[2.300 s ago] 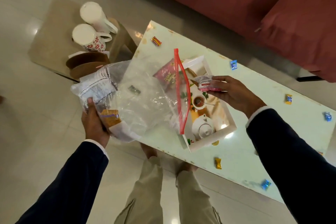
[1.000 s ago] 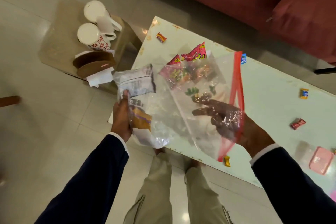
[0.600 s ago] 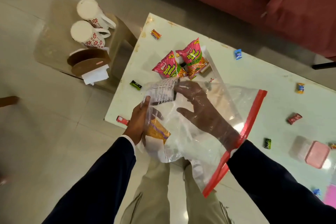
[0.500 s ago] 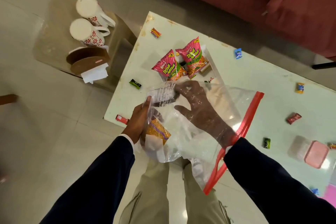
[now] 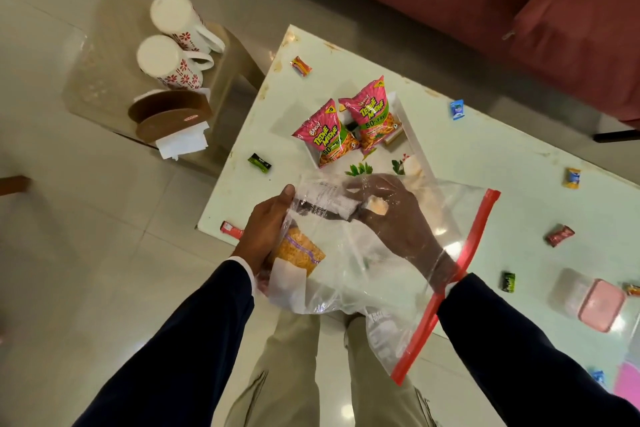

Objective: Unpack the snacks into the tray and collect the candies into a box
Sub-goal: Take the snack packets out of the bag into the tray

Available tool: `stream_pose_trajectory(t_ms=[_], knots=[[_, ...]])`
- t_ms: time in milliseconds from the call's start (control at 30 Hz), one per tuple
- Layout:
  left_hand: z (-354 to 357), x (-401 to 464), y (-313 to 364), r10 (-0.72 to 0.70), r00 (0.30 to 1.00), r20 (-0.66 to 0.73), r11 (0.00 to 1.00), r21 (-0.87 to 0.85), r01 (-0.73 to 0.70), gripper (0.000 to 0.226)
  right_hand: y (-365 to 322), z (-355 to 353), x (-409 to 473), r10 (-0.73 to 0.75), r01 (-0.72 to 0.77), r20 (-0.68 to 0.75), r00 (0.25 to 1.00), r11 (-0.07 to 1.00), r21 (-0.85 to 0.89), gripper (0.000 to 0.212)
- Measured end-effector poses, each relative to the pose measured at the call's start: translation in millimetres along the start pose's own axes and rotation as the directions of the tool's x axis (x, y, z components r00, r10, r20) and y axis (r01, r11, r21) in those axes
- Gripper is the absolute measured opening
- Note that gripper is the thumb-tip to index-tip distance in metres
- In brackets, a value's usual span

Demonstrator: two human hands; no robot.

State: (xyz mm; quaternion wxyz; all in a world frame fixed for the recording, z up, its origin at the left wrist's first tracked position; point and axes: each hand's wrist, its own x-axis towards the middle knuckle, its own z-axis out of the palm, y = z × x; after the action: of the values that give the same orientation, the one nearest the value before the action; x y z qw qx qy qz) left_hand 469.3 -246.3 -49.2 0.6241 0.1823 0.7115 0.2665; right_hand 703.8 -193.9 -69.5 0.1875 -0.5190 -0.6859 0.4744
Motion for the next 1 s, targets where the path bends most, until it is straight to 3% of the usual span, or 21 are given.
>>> stream_pose_trajectory(t_ms=[100,133,267,333,433,600,700,767,833,900,1000], knots=[[-2,-1,1,-0.033,0.999,0.016,0.998,-0.06,0.034,0.045,-11,-15,8,-0.009,-0.001,0.058,0.998,0.983,0.184,0.033],[-2,-1,1,-0.037,0.999,0.02,0.997,-0.074,0.038,0.048,-8,-20,6,0.044,-0.063,0.087,0.995,0.972,0.225,0.034],[-3,2,3,0.05,0.996,-0.075,0.997,-0.063,-0.055,0.048,10,-41,6,0.085,-0.111,0.089,0.992,0.931,0.347,0.025],[-11,8,2,0.042,0.985,-0.165,0.984,-0.162,-0.069,0.042,19,-52,2,0.117,-0.132,0.059,0.991,0.894,0.428,0.029],[-35,10,0,-0.041,0.962,-0.269,0.937,-0.344,-0.056,0.034,7,-73,0,0.282,-0.249,0.01,0.959,0.827,0.504,0.047],[-77,4,-12,-0.129,0.983,-0.132,0.857,-0.514,0.043,0.053,2,-108,-5,0.412,-0.367,0.058,0.909,0.73,0.576,0.032],[-85,-11,-9,-0.096,0.995,-0.029,0.767,-0.639,0.055,0.059,11,-118,6,0.452,-0.405,0.023,0.892,0.772,0.49,0.011],[-84,-23,-6,0.051,0.997,0.063,0.645,-0.764,0.015,0.085,16,-117,26,0.473,-0.447,0.024,0.881,0.815,0.367,0.012],[-86,-25,-2,0.04,0.998,0.055,0.55,-0.835,0.024,0.083,21,-105,54,0.447,-0.451,0.067,0.892,0.873,0.186,0.015],[-96,-18,-14,-0.079,0.972,-0.221,0.646,-0.754,-0.119,0.065,23,-84,83,0.364,-0.351,0.169,0.916,0.931,-0.102,0.021],[-106,-6,-25,-0.075,0.952,-0.298,0.722,-0.675,-0.155,0.048,20,-44,118,0.253,-0.121,0.317,0.914,0.916,-0.382,0.027]])
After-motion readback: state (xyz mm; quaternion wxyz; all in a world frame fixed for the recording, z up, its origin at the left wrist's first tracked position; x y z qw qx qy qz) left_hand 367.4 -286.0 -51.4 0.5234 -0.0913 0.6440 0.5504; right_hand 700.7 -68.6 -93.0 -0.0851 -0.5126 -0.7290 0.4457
